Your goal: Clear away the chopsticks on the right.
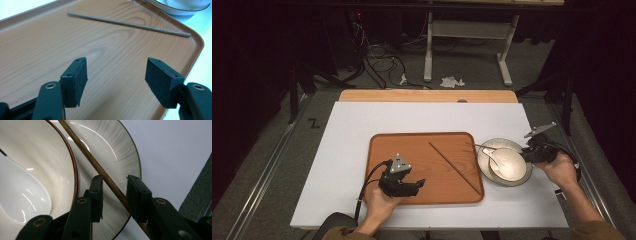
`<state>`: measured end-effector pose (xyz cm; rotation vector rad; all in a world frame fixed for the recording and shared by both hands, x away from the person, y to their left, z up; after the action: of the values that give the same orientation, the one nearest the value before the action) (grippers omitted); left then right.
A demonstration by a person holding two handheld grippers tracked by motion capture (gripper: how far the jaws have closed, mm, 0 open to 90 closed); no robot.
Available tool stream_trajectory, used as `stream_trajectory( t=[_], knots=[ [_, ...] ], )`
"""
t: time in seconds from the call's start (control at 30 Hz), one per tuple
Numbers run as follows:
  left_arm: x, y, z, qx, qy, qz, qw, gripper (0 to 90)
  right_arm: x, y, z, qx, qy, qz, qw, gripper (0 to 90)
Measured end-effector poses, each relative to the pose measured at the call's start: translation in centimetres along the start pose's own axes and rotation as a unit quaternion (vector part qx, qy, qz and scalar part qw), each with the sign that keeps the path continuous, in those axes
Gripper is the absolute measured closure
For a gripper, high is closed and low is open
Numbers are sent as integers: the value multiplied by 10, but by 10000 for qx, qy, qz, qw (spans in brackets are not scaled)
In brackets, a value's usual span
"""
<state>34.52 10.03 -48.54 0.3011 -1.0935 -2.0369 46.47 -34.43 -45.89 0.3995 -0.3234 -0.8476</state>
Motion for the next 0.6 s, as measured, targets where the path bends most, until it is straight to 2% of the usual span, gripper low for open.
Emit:
stream_trajectory(
  t=[0.23,0.27,0.33,0.37,0.43,0.6],
  knots=[
    [1,0,0,7,-4,-13,10000,342,-1,3,-1,-52,-16,96,9999,694],
    [1,0,0,6,-1,-14,10000,342,-2,3,-1,-49,-27,112,9999,717],
    [0,0,0,4,3,10,10000,342,-2,3,0,16,-23,156,9999,820],
    [-1,1,0,13,-7,21,10000,342,-2,2,-1,50,-34,165,9998,837],
    [-1,1,1,21,-12,3,10000,342,-4,1,-4,-37,-76,141,9999,829],
    [0,0,2,22,-24,-49,10000,342,-5,3,-7,-17,-123,118,9999,843]
  ],
)
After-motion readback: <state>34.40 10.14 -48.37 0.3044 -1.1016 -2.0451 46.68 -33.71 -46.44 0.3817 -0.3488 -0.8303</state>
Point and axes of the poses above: each handheld gripper's, and its own axes: z roughly backward along the jaws, y roughly out of its top, x roughly to its right, the point moved 1 cm from there along -z, roughly forward along the jaws, and after that the axes turned 2 degrees about x, right-handed, at the moved point
